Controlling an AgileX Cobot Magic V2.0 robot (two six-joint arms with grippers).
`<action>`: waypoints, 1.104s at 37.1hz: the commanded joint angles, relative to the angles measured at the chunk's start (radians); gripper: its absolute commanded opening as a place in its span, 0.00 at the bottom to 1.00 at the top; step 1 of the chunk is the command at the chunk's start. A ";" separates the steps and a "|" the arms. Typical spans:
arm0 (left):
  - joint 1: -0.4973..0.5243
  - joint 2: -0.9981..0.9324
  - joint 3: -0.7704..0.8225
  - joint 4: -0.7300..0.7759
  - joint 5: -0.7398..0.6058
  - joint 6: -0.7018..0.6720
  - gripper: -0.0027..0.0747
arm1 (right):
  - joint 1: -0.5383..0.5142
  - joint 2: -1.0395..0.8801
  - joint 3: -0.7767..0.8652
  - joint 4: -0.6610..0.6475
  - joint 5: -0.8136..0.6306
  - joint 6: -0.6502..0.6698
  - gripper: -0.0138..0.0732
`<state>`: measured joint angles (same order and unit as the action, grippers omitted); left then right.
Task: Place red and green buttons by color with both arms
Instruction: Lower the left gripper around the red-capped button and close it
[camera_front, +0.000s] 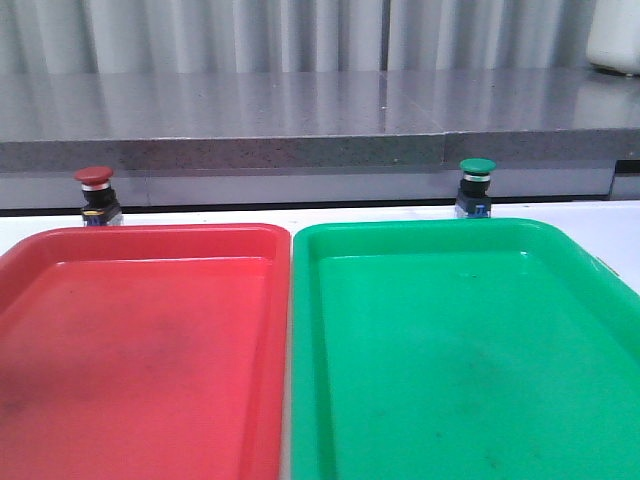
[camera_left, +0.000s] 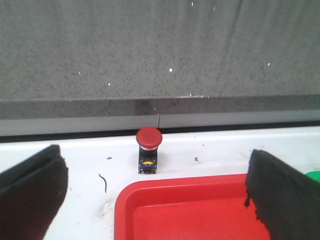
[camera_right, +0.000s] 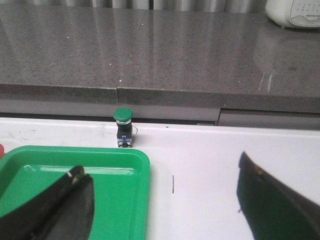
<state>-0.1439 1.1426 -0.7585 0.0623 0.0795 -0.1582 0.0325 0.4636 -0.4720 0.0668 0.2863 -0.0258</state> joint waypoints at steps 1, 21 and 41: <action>-0.010 0.114 -0.157 0.002 0.050 -0.007 0.93 | -0.002 0.012 -0.036 0.000 -0.071 -0.004 0.85; -0.010 0.694 -0.710 0.010 0.323 -0.005 0.93 | -0.002 0.012 -0.036 0.000 -0.071 -0.004 0.85; -0.003 0.944 -0.969 0.016 0.499 -0.005 0.56 | -0.002 0.012 -0.036 0.000 -0.071 -0.004 0.85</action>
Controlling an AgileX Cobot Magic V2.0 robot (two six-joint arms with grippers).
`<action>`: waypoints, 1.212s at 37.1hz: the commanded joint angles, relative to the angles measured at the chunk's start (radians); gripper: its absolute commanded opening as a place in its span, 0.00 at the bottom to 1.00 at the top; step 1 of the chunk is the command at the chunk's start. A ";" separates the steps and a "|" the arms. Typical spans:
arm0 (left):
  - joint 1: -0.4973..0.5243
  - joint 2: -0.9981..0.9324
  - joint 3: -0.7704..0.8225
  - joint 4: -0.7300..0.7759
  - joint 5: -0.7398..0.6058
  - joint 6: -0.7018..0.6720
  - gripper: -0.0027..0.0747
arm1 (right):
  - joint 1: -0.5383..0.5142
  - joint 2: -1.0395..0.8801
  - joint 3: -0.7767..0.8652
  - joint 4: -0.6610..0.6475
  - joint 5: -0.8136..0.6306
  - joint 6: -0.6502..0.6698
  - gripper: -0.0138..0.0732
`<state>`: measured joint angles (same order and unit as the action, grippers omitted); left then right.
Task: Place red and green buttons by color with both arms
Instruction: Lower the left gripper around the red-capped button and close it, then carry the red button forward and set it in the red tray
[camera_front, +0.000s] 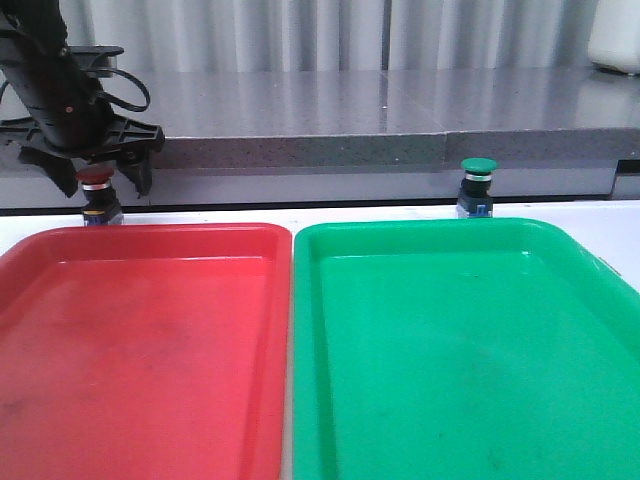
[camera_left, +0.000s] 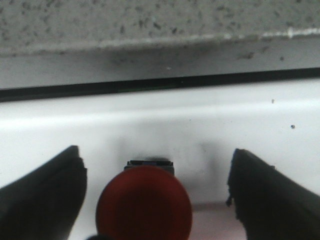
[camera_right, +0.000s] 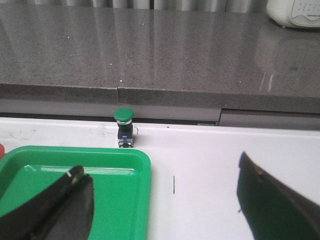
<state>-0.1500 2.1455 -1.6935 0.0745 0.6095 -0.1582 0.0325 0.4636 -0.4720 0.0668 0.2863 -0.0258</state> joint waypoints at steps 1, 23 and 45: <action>0.003 -0.059 -0.034 0.004 -0.029 -0.005 0.50 | -0.002 0.012 -0.036 0.000 -0.071 -0.004 0.85; -0.084 -0.468 0.351 -0.003 -0.156 -0.007 0.16 | -0.002 0.012 -0.036 0.000 -0.071 -0.004 0.85; -0.316 -0.645 0.868 -0.061 -0.349 -0.015 0.24 | -0.002 0.012 -0.036 0.000 -0.071 -0.004 0.85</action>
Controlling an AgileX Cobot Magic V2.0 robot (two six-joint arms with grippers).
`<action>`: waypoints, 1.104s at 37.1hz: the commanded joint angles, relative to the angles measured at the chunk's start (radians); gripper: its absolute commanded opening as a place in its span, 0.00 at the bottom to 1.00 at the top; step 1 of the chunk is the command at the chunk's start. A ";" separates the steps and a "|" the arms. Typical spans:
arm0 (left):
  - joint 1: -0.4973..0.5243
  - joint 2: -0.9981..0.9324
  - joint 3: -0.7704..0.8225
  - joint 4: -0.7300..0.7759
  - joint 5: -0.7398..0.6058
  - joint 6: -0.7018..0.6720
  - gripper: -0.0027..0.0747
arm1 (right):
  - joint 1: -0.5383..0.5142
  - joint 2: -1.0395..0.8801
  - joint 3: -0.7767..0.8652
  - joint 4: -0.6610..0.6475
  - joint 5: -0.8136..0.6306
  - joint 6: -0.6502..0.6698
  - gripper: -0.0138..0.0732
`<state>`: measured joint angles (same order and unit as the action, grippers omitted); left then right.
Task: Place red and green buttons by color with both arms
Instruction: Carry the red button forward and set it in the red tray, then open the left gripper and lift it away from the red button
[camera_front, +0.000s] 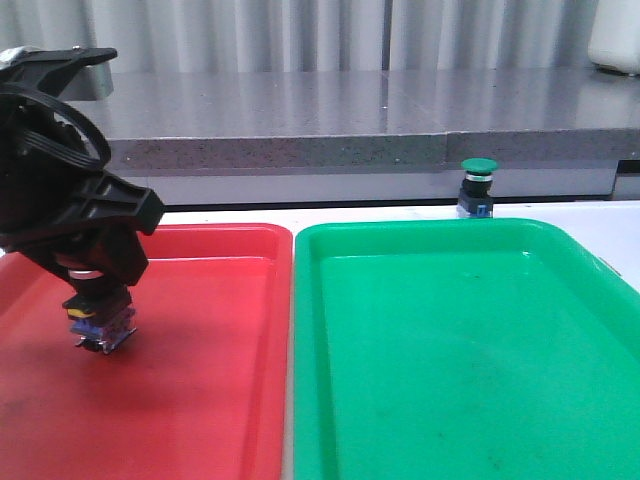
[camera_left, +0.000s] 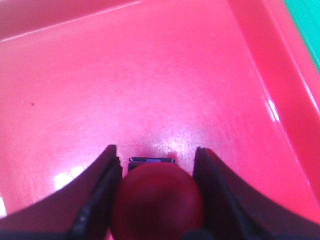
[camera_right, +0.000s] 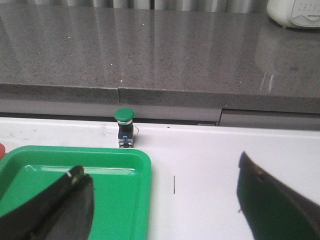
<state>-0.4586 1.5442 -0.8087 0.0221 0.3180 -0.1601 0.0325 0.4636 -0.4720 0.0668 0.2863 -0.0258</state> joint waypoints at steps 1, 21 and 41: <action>-0.008 -0.044 -0.017 -0.009 -0.051 -0.013 0.25 | -0.002 0.012 -0.036 0.000 -0.071 -0.004 0.85; -0.008 -0.088 -0.094 -0.003 0.016 -0.013 0.71 | -0.002 0.012 -0.035 0.000 -0.071 -0.004 0.85; 0.136 -0.358 -0.296 0.183 0.269 -0.013 0.01 | -0.002 0.012 -0.035 0.000 -0.071 -0.004 0.85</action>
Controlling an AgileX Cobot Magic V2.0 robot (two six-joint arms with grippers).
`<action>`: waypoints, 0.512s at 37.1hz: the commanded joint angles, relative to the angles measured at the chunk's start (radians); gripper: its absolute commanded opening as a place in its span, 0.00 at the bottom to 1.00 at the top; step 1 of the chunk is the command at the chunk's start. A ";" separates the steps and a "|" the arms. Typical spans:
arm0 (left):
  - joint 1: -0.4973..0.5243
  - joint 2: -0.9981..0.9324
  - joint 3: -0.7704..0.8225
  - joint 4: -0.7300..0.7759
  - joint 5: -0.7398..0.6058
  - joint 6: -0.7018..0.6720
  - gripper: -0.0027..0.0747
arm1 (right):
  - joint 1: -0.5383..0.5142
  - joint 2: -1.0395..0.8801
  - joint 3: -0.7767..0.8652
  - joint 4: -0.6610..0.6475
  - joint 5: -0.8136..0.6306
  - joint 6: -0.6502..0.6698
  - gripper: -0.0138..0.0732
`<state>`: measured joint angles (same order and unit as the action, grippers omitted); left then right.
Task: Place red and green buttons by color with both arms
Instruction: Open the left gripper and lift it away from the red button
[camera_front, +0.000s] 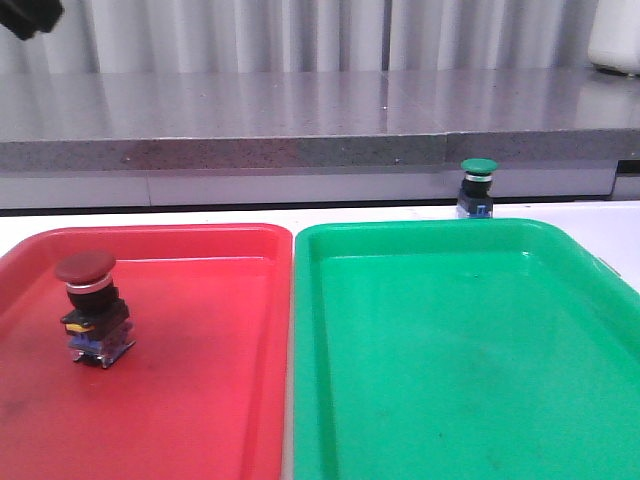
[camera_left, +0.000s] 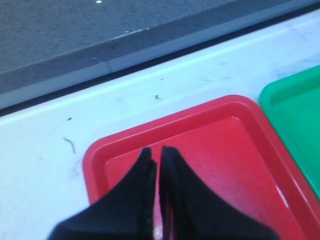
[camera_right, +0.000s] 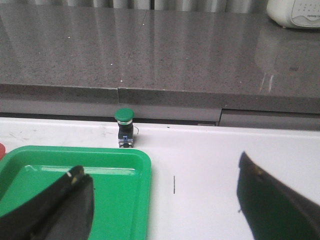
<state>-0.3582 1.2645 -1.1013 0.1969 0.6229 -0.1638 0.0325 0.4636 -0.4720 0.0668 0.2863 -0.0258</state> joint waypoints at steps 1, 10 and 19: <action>0.056 -0.111 0.023 0.006 -0.047 -0.009 0.01 | -0.002 0.012 -0.035 0.000 -0.071 -0.004 0.85; 0.156 -0.555 0.432 -0.094 -0.230 -0.011 0.01 | -0.002 0.012 -0.035 0.000 -0.071 -0.004 0.85; 0.153 -1.059 0.712 -0.139 -0.232 -0.011 0.01 | -0.002 0.012 -0.035 0.000 -0.071 -0.004 0.85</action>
<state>-0.2035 0.2834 -0.3980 0.0754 0.4748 -0.1664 0.0325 0.4636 -0.4720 0.0668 0.2863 -0.0258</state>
